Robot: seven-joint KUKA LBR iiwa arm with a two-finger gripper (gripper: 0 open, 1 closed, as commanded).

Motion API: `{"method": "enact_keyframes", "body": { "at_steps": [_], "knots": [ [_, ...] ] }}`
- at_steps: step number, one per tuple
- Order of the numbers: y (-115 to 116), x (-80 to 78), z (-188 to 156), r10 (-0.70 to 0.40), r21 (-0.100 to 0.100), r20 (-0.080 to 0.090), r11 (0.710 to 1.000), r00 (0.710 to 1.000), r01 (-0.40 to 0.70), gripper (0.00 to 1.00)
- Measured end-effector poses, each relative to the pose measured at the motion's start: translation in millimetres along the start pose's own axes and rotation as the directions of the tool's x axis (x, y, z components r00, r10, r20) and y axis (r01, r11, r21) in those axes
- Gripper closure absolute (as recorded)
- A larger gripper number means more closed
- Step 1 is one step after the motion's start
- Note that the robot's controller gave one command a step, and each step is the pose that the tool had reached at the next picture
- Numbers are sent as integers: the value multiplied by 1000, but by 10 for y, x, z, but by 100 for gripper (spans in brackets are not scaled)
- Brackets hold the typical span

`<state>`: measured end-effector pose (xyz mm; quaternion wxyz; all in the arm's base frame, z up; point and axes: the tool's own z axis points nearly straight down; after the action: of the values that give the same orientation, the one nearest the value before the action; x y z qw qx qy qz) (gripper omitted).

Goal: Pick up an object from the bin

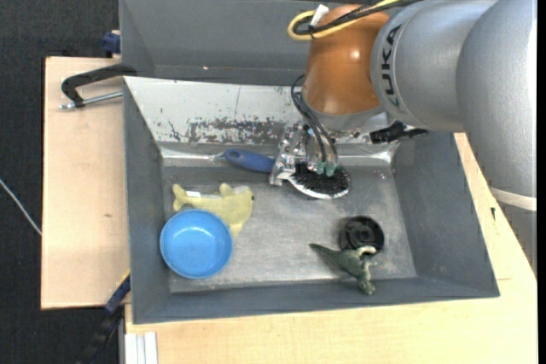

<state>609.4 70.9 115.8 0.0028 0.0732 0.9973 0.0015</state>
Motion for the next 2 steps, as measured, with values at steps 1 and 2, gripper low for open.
{"method": "enact_keyframes", "body": {
  "at_steps": [1, 2],
  "knots": [
    [10, -9, -97, -1, 0, 0, 1000, 1000, 1, 100],
    [23, -18, -174, -2, 0, 0, 1000, 1000, 2, 100]
  ]
}}
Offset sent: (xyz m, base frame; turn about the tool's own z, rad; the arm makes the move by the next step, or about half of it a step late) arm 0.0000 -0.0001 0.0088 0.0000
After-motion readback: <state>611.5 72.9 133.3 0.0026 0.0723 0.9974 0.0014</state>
